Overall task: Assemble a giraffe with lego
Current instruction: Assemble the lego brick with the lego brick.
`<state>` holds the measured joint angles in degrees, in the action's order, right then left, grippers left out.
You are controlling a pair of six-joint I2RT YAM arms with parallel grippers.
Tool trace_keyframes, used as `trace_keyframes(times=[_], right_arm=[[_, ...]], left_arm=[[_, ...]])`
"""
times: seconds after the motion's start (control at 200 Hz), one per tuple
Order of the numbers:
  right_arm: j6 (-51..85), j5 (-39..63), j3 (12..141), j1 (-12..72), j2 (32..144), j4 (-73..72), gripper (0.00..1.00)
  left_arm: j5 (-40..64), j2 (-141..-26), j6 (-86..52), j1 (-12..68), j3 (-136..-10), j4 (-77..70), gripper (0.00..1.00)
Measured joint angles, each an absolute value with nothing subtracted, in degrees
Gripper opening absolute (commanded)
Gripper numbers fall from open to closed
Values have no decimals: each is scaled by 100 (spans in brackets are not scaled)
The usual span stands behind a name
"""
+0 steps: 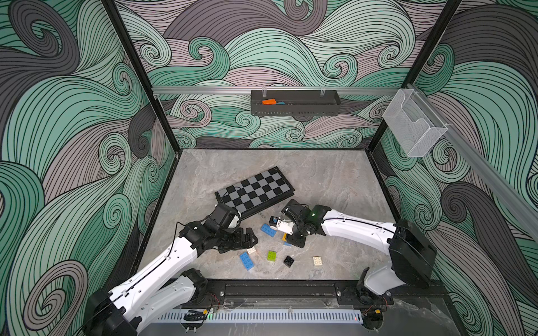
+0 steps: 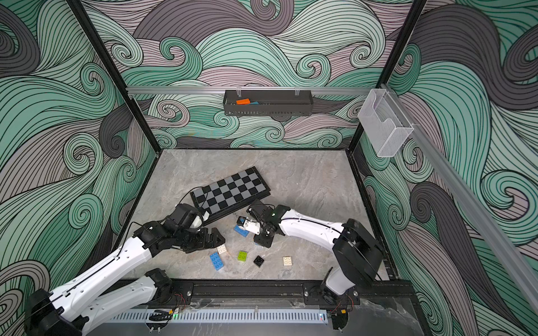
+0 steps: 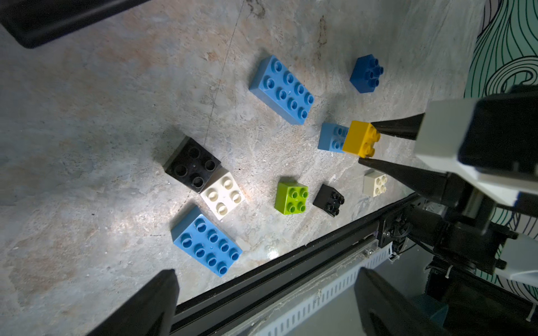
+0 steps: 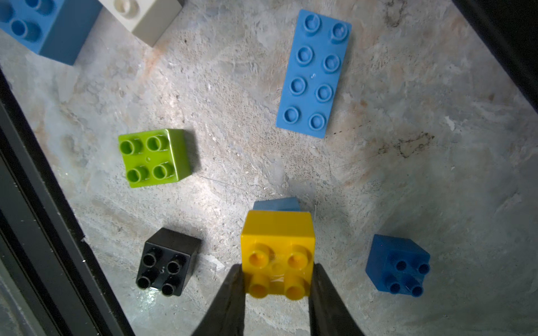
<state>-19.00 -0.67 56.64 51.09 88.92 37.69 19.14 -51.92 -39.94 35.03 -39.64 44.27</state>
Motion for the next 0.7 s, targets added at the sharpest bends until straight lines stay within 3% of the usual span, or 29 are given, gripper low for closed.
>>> trace_keyframes(times=[0.7], right_arm=[[-2309,-34,5669,4952,9024,3850,23]], left_arm=[[2108,-5454,-3590,3518,-4156,4689,99]])
